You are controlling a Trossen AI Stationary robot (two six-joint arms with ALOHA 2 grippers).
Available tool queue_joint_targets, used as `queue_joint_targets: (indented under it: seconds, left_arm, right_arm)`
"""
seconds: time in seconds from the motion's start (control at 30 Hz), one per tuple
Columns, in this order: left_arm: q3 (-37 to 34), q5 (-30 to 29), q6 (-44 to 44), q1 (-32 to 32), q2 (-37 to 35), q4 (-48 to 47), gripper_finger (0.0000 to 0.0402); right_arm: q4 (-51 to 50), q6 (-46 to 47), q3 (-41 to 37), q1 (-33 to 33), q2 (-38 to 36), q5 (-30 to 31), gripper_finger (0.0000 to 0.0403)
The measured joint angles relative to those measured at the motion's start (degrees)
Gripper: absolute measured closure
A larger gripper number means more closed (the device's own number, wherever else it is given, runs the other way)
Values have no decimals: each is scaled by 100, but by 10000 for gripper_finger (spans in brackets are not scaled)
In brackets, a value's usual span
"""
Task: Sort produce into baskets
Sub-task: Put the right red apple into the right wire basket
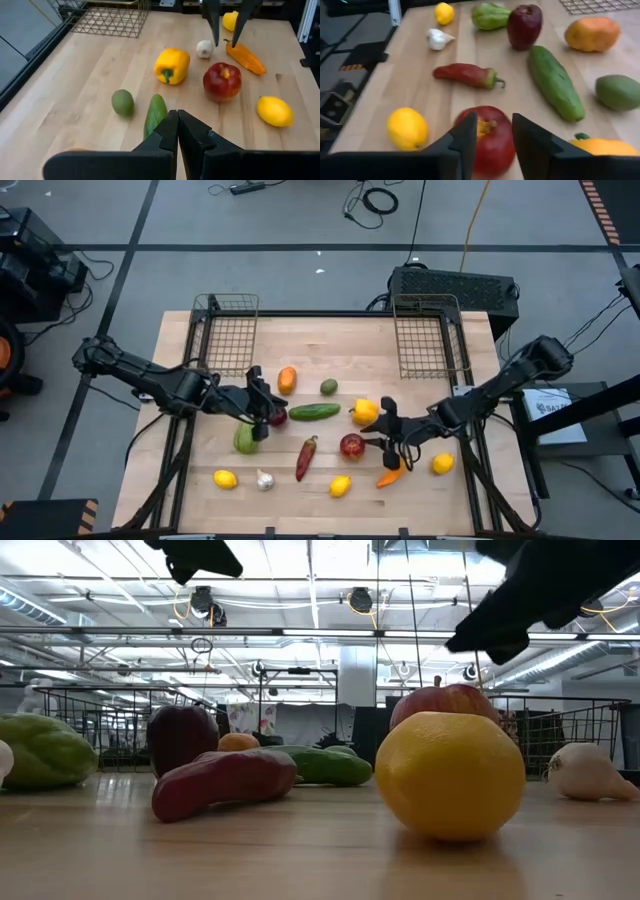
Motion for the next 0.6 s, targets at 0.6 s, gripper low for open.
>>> queue_joint_targets:
  seconds: [0.6]
  left_arm:
    - [0, 105, -50, -102, 165, -40, 385]
  right_arm:
    - [1159, -520, -7, -376, 973, -505, 220]
